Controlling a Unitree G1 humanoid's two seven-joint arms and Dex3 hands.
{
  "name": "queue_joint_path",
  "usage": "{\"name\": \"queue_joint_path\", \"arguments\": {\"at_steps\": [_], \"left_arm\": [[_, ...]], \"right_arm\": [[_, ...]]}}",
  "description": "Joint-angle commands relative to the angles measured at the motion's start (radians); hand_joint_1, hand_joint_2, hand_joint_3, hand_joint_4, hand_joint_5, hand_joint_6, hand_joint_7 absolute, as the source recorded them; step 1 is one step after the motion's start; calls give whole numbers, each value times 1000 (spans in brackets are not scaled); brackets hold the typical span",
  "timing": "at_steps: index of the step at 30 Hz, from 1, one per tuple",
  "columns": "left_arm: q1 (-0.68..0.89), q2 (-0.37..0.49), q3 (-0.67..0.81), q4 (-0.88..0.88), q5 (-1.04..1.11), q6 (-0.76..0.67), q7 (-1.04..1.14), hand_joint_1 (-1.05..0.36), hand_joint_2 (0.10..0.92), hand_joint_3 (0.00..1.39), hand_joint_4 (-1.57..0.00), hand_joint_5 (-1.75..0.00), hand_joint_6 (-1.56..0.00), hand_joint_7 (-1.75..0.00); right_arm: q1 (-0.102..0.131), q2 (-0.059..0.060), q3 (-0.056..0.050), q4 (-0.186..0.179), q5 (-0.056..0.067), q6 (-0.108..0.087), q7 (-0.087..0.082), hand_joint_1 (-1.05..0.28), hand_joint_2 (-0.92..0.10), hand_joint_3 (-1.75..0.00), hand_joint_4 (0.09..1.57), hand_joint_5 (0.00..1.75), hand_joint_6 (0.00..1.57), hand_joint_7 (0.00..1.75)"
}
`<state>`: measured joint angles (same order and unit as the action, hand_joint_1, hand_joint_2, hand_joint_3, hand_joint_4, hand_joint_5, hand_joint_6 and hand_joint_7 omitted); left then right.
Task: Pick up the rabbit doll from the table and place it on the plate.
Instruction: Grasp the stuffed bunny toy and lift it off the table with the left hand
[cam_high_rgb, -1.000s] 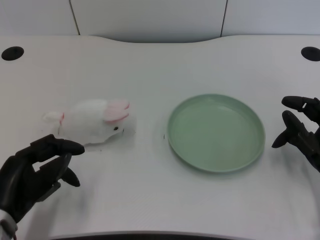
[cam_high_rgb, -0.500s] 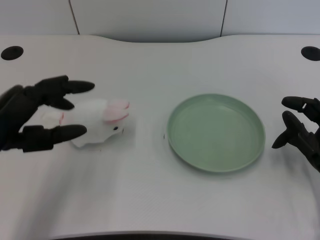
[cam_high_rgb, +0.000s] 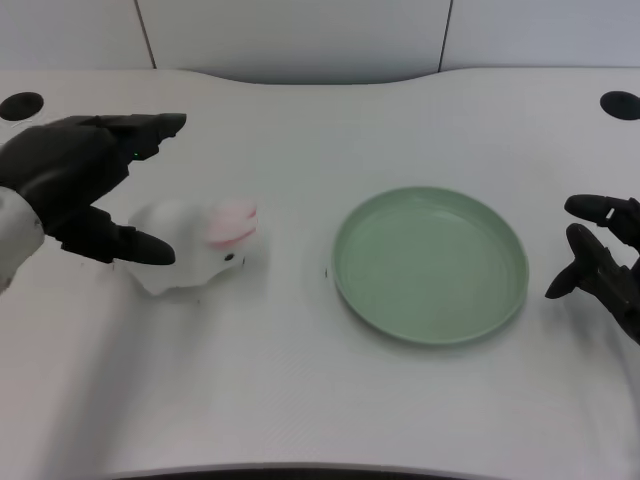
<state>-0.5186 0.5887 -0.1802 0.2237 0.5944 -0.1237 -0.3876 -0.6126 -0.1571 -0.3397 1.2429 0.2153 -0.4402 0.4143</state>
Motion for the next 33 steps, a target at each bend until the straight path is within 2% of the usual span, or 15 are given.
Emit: {"name": "queue_joint_path", "arguments": {"at_steps": [1, 6, 11, 15, 18, 22, 27, 29, 31, 33], "left_arm": [[-70, -23, -63, 110, 22, 24, -25, -1048, 879, 84, 1, 1, 1, 1], [-137, -54, -117, 241, 28, 15, -9, -1048, 850, 47, 1, 1, -3, -2], [-248, -125, -167, 478, 12, 27, -40, -1048, 792, 8, 1, 1, 1, 1], [-321, -171, -194, 630, 8, 23, -47, -1048, 761, 1, 1, 1, 1, 1], [-371, -201, -209, 737, 7, 19, -39, -1048, 727, 0, 1, 1, 1, 1], [-424, -236, -230, 856, 17, 18, -12, -1048, 692, 1, 1, 1, -8, -4], [-452, -260, -251, 930, 24, 7, 45, -1048, 691, 3, 1, 1, -22, -12], [-462, -283, -291, 963, 63, 16, 108, -1048, 708, 11, 1, 1, -15, -9], [-478, -307, -331, 1001, 101, 30, 156, -1048, 718, 15, 1, 1, -5, -3], [-491, -322, -356, 1026, 120, 42, 177, -1048, 714, 11, 1, 1, 0, 0]], "right_arm": [[10, -12, -6, -9, 6, -5, 3, -455, -921, -295, 872, 1452, 746, 1158], [15, -13, -2, -10, 0, -15, 0, -474, -921, -302, 860, 1456, 742, 1167], [20, -14, -14, -14, 17, -12, 24, -477, -921, -299, 866, 1453, 753, 1159], [26, -16, -18, -22, 21, -2, 21, -476, -921, -282, 866, 1445, 760, 1154], [29, -16, -23, -29, 28, 7, 28, -490, -921, -270, 873, 1439, 759, 1153], [36, -15, -25, -36, 30, 2, 34, -473, -921, -272, 862, 1431, 752, 1161], [38, -16, -25, -40, 30, 7, 33, -466, -921, -275, 854, 1426, 743, 1171], [41, -14, -22, -41, 27, 0, 30, -474, -921, -274, 860, 1432, 746, 1178], [44, -11, -27, -44, 35, -2, 42, -483, -921, -270, 857, 1434, 744, 1182], [47, -9, -33, -47, 42, 3, 49, -489, -921, -264, 853, 1432, 741, 1180]]}}
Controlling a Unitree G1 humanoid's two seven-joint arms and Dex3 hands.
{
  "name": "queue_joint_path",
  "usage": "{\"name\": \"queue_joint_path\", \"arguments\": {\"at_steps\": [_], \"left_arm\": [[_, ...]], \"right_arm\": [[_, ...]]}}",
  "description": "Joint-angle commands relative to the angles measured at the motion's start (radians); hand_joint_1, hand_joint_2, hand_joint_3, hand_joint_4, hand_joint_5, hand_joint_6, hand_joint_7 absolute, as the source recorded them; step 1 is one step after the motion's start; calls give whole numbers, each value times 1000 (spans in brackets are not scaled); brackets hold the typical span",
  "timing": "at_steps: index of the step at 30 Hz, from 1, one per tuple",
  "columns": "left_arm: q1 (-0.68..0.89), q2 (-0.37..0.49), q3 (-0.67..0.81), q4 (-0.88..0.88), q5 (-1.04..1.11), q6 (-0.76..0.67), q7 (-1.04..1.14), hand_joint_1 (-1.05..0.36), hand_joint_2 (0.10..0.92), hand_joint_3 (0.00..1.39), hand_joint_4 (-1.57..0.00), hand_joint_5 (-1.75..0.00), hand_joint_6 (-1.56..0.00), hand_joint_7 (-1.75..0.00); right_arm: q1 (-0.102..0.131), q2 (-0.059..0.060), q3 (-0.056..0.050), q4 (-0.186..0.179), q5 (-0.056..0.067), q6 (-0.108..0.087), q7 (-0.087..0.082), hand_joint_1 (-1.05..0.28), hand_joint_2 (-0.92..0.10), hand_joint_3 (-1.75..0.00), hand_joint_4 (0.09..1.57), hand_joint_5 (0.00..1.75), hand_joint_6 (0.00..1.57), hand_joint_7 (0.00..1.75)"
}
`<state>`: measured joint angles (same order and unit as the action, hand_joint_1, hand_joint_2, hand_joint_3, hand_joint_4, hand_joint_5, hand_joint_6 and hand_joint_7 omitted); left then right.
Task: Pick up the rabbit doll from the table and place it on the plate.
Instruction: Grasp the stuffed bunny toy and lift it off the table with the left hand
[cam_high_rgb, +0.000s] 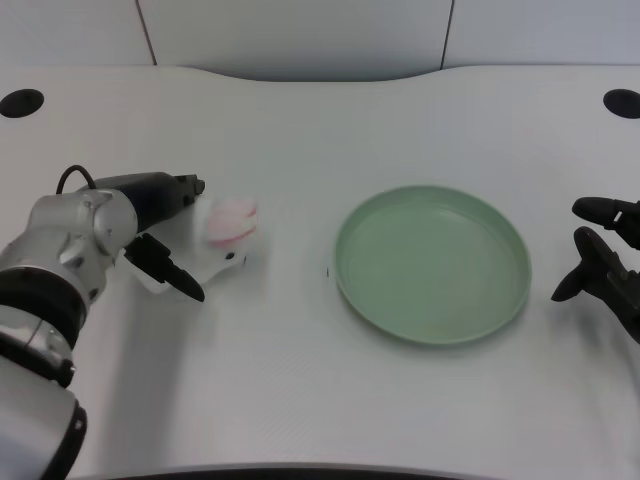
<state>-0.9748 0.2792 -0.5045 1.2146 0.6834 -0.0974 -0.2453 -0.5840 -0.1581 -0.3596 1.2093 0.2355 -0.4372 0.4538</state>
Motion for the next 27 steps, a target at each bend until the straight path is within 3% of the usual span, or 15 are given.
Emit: {"name": "queue_joint_path", "arguments": {"at_steps": [1, 4, 7, 10, 13, 16, 18, 21, 25, 27], "left_arm": [[-40, -18, -39, 45, 37, 19, 45, -1048, 701, 6, 1, 1, -2, -1], [-49, -25, -57, 65, 48, 22, 69, -1033, 649, 1, 1, 1, -10, -5], [-52, -24, -80, 76, 68, 17, 99, -903, 571, 3, -4, -2, -21, -13], [-45, -14, -84, 75, 68, 6, 125, -780, 561, 6, -32, -22, -47, -33], [-36, -8, -100, 75, 82, -3, 158, -630, 601, 18, -80, -63, -68, -53], [-31, -4, -127, 78, 109, -11, 197, -567, 629, 20, -120, -100, -93, -71], [-28, 0, -150, 79, 132, -23, 222, -635, 719, 28, -214, -187, -230, -128], [-22, 5, -145, 82, 124, -42, 238, -703, 798, 20, -284, -301, -368, -163], [-19, 7, -142, 85, 121, -51, 246, -710, 823, 3, -264, -413, -429, -134], [-11, 12, -128, 88, 106, -60, 235, -704, 833, 6, -290, -442, -471, -146]], "right_arm": [[19, -8, -14, -15, 23, 2, 10, -493, -921, -261, 854, 1431, 741, 1177], [23, -5, -19, -19, 28, 2, 16, -502, -921, -253, 861, 1431, 744, 1172], [28, -3, -22, -23, 31, -1, 17, -496, -921, -247, 862, 1433, 747, 1174], [34, -5, -21, -30, 33, 0, 20, -480, -921, -258, 854, 1436, 735, 1185], [40, -5, -24, -37, 37, -6, 25, -481, -921, -264, 855, 1448, 727, 1193], [44, -6, -25, -42, 40, -6, 30, -489, -921, -262, 855, 1456, 726, 1199], [46, -7, -29, -47, 46, -3, 38, -506, -921, -256, 837, 1479, 714, 1232], [51, -8, -26, -57, 43, 1, 26, -513, -921, -253, 834, 1490, 712, 1248], [53, -8, -24, -63, 42, 2, 22, -515, -921, -252, 833, 1494, 711, 1251], [63, -5, -28, -70, 48, -8, 31, -512, -921, -258, 826, 1516, 695, 1278]]}}
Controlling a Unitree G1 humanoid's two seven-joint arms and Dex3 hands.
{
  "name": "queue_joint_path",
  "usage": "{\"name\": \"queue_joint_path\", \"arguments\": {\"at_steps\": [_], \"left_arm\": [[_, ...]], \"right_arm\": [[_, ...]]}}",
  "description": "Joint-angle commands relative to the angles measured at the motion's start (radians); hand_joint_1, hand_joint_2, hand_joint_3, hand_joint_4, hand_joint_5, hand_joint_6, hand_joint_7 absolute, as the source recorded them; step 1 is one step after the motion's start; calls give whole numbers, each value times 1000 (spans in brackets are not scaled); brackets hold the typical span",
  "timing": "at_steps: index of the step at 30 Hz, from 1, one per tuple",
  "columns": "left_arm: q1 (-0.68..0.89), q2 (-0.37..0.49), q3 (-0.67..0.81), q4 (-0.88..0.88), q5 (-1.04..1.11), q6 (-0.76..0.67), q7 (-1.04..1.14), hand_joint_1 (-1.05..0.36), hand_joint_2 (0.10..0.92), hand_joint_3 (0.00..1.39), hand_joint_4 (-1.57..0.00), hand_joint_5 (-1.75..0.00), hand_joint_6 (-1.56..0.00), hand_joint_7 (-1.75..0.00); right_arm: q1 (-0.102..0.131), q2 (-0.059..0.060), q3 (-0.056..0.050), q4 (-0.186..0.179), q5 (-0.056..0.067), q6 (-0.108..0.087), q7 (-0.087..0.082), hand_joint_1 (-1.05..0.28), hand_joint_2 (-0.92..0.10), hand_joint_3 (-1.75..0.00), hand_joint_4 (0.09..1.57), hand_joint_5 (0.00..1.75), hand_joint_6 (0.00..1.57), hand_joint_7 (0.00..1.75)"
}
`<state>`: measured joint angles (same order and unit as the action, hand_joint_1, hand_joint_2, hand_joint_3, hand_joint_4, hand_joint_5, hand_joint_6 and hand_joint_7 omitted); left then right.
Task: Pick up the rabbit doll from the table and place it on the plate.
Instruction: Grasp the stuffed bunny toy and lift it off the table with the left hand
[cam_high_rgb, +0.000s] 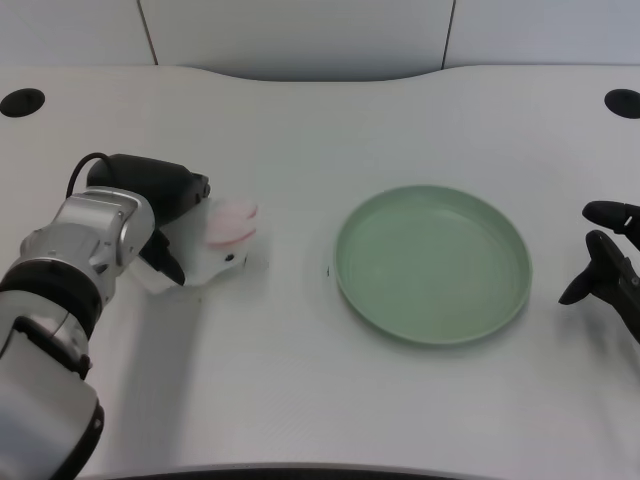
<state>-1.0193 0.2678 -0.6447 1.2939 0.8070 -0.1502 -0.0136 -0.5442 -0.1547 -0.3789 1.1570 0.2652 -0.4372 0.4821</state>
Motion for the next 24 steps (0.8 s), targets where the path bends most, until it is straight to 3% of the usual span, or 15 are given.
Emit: {"name": "queue_joint_path", "arguments": {"at_steps": [1, 4, 8, 10, 14, 16, 18, 22, 23, 24], "left_arm": [[35, 24, 15, 10, -22, -8, -2, -683, 838, 7, -299, -450, -491, -148], [41, 22, 29, 12, -40, -6, -6, -551, 807, 2, -354, -458, -572, -170], [54, 24, 35, 11, -46, -10, 9, -438, 784, 0, -426, -499, -650, -199], [57, 21, 32, 15, -43, -1, 4, -388, 774, 0, -456, -521, -703, -230], [51, 16, 13, 20, -25, 17, -22, -430, 780, 3, -491, -552, -730, -319], [41, 9, -5, 27, -11, 36, -53, -436, 805, 3, -507, -684, -706, -375], [34, -1, -13, 30, -7, 62, -68, -454, 831, 4, -617, -904, -782, -431], [33, -4, -18, 29, -9, 77, -72, -459, 839, 2, -660, -1026, -844, -444], [35, 2, -26, 27, -1, 66, -45, -460, 840, 2, -660, -1033, -847, -442], [43, 10, -27, 24, 4, 56, 19, -418, 860, 2, -659, -981, -843, -287]], "right_arm": [[26, -7, -9, -21, 20, -12, 5, -510, -921, -261, 822, 1526, 687, 1291], [35, -8, -4, -28, 15, -24, 8, -505, -921, -282, 811, 1530, 672, 1302], [42, -5, -9, -36, 26, -26, 25, -504, -921, -289, 806, 1527, 666, 1305], [46, -5, -10, -43, 32, -15, 25, -491, -921, -295, 806, 1522, 666, 1308], [54, -5, -7, -58, 38, 1, 22, -471, -921, -299, 820, 1510, 667, 1303], [59, -4, -7, -67, 46, 11, 24, -454, -921, -299, 826, 1503, 663, 1301], [64, -2, -9, -75, 53, 17, 28, -452, -921, -299, 826, 1494, 651, 1292], [66, -2, -7, -79, 58, 20, 30, -454, -921, -297, 826, 1486, 648, 1281], [66, -1, -7, -74, 56, 9, 29, -454, -921, -297, 827, 1485, 648, 1280], [62, 2, -6, -69, 54, 7, 22, -459, -921, -296, 823, 1484, 650, 1275]]}}
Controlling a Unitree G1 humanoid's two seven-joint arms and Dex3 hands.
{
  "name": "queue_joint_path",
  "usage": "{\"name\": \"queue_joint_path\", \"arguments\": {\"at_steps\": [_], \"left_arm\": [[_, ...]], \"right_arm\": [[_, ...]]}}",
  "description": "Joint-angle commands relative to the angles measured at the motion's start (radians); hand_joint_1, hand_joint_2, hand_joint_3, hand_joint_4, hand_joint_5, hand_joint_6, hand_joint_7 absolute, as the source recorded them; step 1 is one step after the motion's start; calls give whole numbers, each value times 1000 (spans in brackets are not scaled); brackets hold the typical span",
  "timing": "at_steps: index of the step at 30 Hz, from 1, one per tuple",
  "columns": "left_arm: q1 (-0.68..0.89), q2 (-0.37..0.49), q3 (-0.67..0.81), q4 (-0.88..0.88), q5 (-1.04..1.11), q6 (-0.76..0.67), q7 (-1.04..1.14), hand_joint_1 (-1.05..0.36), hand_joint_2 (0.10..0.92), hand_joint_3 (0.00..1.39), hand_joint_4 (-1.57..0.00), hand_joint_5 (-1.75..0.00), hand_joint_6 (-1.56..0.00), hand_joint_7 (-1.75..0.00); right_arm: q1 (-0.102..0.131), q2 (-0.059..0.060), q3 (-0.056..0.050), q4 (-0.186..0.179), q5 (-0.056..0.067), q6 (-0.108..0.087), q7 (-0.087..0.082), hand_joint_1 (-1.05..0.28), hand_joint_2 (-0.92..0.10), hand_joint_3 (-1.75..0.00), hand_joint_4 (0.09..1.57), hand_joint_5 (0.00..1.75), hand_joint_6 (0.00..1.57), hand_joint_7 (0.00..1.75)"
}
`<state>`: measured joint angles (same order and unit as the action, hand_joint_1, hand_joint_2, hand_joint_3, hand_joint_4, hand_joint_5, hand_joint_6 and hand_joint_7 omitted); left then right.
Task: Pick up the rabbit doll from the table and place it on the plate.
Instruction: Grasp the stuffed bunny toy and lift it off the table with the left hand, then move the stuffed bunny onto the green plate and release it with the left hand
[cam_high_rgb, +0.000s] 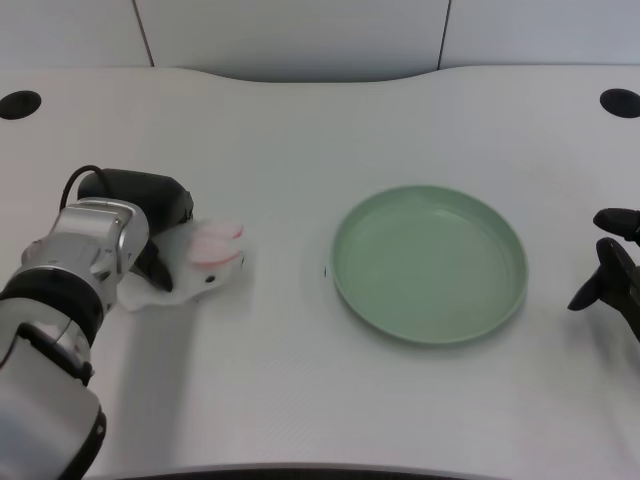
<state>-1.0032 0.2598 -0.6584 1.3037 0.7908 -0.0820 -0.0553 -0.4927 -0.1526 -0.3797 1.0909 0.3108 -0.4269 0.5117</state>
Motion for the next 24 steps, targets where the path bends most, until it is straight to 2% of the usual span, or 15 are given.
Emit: {"name": "queue_joint_path", "arguments": {"at_steps": [1, 2, 3, 6, 7, 10, 17, 20, 21, 24], "left_arm": [[33, 24, -15, 14, 23, -20, 108, -362, 875, 3, -680, -1027, -913, -215], [40, 29, 4, 12, 7, -32, 164, -332, 883, 3, -685, -1064, -953, -172], [45, 32, 22, 11, -7, -41, 200, -278, 905, 9, -655, -1180, -1006, -160], [35, 43, 56, 10, -35, -71, 246, -233, 919, 46, -629, -1268, -1055, -168], [28, 45, 67, 8, -45, -77, 247, -228, 920, 57, -616, -1266, -1055, -170], [2, 45, 92, 1, -64, -71, 228, -231, 921, 70, -611, -1117, -1046, -171], [0, 44, 98, 1, -63, -71, 225, -230, 921, 72, -623, -1071, -1046, -173], [-84, 48, 128, -51, -87, -151, 231, -242, 905, 41, -665, -1045, -1051, -176], [-98, 45, 131, -59, -88, -161, 226, -244, 890, 21, -682, -1085, -1057, -258], [-106, 41, 130, -58, -87, -166, 220, -245, 883, 3, -685, -1124, -882, -648]], "right_arm": [[7, 1, -4, 0, 7, -5, -13, -462, -921, -294, 821, 1486, 659, 1281], [3, 3, -4, 5, 5, -4, -19, -465, -921, -291, 821, 1489, 664, 1290], [-1, 3, -3, 8, 5, -1, -23, -462, -921, -297, 815, 1497, 649, 1314], [-12, 3, 2, 22, -2, 2, -34, -473, -921, -294, 816, 1501, 640, 1328], [-16, 2, 4, 28, -6, 2, -38, -479, -921, -287, 825, 1494, 649, 1316], [-24, -1, 9, 40, -16, 2, -45, -491, -921, -285, 846, 1476, 681, 1274], [-28, -2, 9, 47, -18, -1, -46, -493, -921, -285, 852, 1469, 692, 1256], [-37, 9, 5, 63, -9, -14, -20, -490, -921, -261, 864, 1462, 719, 1231], [-38, 10, 4, 67, -8, -20, -13, -489, -921, -259, 866, 1460, 725, 1225], [-40, 11, 1, 72, -8, -28, -5, -488, -921, -262, 866, 1459, 732, 1215]]}}
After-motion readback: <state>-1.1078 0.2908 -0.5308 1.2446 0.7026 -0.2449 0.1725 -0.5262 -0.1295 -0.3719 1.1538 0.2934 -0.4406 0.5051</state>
